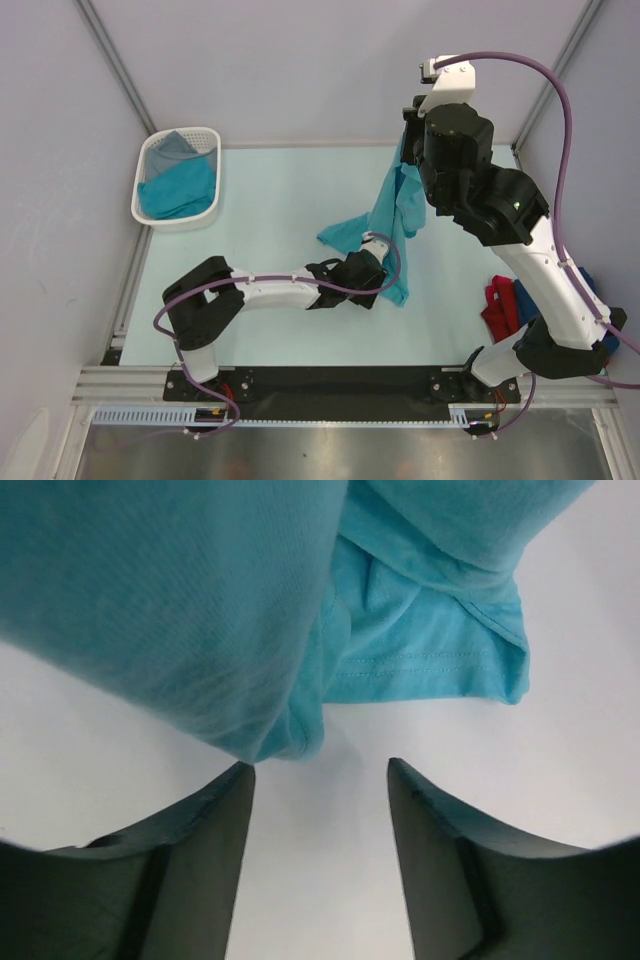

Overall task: Fold and stack the t-shirts
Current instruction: Flatten out the tshirt

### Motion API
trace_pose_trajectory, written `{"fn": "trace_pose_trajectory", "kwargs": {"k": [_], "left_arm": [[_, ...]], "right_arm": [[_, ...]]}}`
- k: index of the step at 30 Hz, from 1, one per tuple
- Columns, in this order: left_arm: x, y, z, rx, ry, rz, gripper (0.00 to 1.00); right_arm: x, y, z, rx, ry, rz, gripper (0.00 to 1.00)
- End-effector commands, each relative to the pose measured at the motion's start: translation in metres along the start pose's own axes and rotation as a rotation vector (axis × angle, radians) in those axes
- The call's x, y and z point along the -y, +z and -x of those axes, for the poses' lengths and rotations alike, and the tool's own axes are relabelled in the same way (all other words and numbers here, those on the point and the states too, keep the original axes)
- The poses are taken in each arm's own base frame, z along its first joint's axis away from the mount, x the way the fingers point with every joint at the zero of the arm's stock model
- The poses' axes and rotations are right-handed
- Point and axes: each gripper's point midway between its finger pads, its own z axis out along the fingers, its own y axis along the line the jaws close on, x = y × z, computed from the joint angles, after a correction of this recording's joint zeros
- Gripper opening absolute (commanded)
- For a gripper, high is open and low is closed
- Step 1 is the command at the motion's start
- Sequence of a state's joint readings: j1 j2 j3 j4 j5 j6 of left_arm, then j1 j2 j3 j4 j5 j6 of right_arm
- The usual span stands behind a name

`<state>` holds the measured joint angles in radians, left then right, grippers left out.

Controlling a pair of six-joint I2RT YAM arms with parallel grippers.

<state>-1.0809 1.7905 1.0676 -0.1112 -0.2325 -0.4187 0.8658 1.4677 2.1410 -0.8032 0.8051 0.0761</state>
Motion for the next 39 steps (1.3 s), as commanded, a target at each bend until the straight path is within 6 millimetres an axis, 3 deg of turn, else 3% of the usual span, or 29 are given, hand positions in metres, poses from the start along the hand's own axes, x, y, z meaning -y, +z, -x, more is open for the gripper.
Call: {"fn": "trace_pose_trajectory", "kwargs": {"k": [1, 9, 16, 19, 20, 21, 30, 34, 39], "left_arm": [[-0.004, -0.001, 0.012, 0.044, -0.021, 0.021, 0.58], [-0.008, 0.004, 0.01, 0.035, -0.01, 0.044, 0.41], [-0.014, 0.009, 0.008, 0.025, -0.01, 0.047, 0.33], [-0.015, 0.009, 0.011, 0.027, -0.008, 0.043, 0.21], [-0.017, 0.009, 0.011, 0.026, -0.009, 0.046, 0.07], [-0.017, 0.009, 0.012, 0.028, -0.009, 0.047, 0.01], [-0.021, 0.007, 0.011, 0.025, -0.007, 0.057, 0.0], [-0.026, -0.012, 0.019, 0.052, -0.023, 0.069, 0.0], [-0.049, -0.076, 0.039, 0.176, -0.077, 0.123, 0.0]], "right_arm": [[0.004, -0.004, 0.013, 0.037, 0.047, 0.001, 0.0], [0.004, -0.004, 0.012, 0.033, 0.045, 0.002, 0.0], [0.004, -0.005, 0.012, 0.033, 0.045, 0.005, 0.0], [0.005, -0.005, 0.011, 0.031, 0.044, 0.002, 0.0], [0.005, -0.005, 0.012, 0.031, 0.044, 0.002, 0.0], [0.005, -0.004, 0.011, 0.03, 0.043, 0.002, 0.0], [0.004, -0.004, 0.011, 0.03, 0.043, 0.002, 0.0], [0.005, -0.005, 0.011, 0.03, 0.043, 0.002, 0.0], [0.008, -0.006, 0.012, 0.032, 0.043, -0.007, 0.0]]}}
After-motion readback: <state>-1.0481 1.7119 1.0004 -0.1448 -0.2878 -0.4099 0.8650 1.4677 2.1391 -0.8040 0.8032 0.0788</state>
